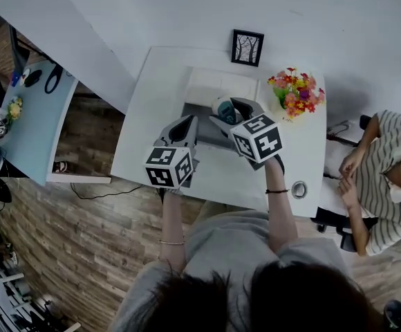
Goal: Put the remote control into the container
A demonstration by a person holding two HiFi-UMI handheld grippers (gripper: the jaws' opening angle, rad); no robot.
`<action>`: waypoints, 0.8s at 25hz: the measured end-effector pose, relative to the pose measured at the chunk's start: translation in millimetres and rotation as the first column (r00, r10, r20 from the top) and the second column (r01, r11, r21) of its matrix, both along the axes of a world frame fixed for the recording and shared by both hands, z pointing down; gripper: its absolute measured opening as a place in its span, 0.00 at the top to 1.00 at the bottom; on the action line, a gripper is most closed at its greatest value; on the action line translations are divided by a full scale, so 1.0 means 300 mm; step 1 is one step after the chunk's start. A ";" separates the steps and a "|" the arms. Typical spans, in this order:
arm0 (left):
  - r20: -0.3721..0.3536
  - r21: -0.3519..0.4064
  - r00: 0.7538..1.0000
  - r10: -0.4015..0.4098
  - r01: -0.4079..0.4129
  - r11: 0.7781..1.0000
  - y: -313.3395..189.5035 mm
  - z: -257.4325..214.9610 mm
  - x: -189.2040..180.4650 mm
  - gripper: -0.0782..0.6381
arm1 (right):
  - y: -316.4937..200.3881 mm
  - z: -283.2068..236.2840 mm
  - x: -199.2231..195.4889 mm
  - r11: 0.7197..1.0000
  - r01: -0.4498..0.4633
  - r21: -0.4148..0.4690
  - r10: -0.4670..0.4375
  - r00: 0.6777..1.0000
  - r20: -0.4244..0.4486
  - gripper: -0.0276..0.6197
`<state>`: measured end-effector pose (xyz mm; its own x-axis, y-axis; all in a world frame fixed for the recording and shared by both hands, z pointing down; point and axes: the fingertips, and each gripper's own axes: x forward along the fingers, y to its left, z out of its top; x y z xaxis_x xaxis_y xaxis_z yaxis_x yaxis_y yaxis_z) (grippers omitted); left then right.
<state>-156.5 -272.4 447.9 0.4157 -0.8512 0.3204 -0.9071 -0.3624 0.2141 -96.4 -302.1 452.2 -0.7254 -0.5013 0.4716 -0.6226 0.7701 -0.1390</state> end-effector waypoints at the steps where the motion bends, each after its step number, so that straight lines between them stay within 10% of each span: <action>1: -0.004 -0.012 1.000 0.007 -0.007 1.000 -0.010 0.013 -0.010 0.89 | -0.008 0.017 -0.012 1.000 0.000 -0.011 0.000 1.000 -0.014 0.51; 20: -0.052 -0.176 0.990 0.134 -0.141 0.974 -0.030 0.230 -0.021 0.89 | -0.010 0.348 -0.124 0.983 0.026 -0.183 -0.080 0.951 -0.297 0.51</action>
